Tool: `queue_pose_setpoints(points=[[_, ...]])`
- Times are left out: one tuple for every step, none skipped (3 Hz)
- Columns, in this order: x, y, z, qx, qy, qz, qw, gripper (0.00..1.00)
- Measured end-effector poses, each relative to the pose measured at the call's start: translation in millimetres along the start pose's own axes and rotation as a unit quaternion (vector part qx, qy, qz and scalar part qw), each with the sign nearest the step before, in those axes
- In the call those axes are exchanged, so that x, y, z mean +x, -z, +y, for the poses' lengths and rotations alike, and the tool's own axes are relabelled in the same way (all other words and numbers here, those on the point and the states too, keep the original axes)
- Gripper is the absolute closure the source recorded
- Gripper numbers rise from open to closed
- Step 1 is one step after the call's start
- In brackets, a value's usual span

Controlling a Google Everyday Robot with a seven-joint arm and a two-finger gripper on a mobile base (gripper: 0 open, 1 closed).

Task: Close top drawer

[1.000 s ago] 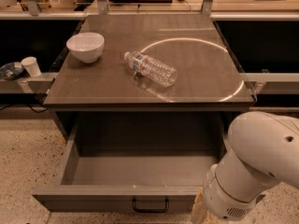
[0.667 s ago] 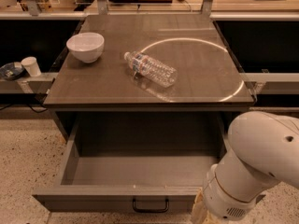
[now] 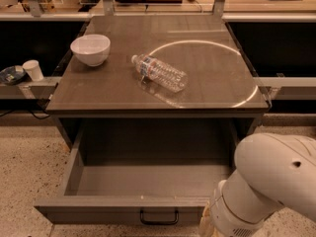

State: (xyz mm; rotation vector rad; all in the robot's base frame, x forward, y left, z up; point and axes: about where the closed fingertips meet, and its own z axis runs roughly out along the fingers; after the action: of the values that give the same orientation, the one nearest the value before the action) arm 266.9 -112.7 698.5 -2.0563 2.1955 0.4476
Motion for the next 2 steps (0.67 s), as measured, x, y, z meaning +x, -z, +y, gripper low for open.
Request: queue_pose_setpoints(points=[[1.6,-10.1,-4.8,0.01,-0.001,0.013,0.9999,1.0],[3.5,-18.5,-8.2,0.006,-0.011,0.027,0.9996,1.0]])
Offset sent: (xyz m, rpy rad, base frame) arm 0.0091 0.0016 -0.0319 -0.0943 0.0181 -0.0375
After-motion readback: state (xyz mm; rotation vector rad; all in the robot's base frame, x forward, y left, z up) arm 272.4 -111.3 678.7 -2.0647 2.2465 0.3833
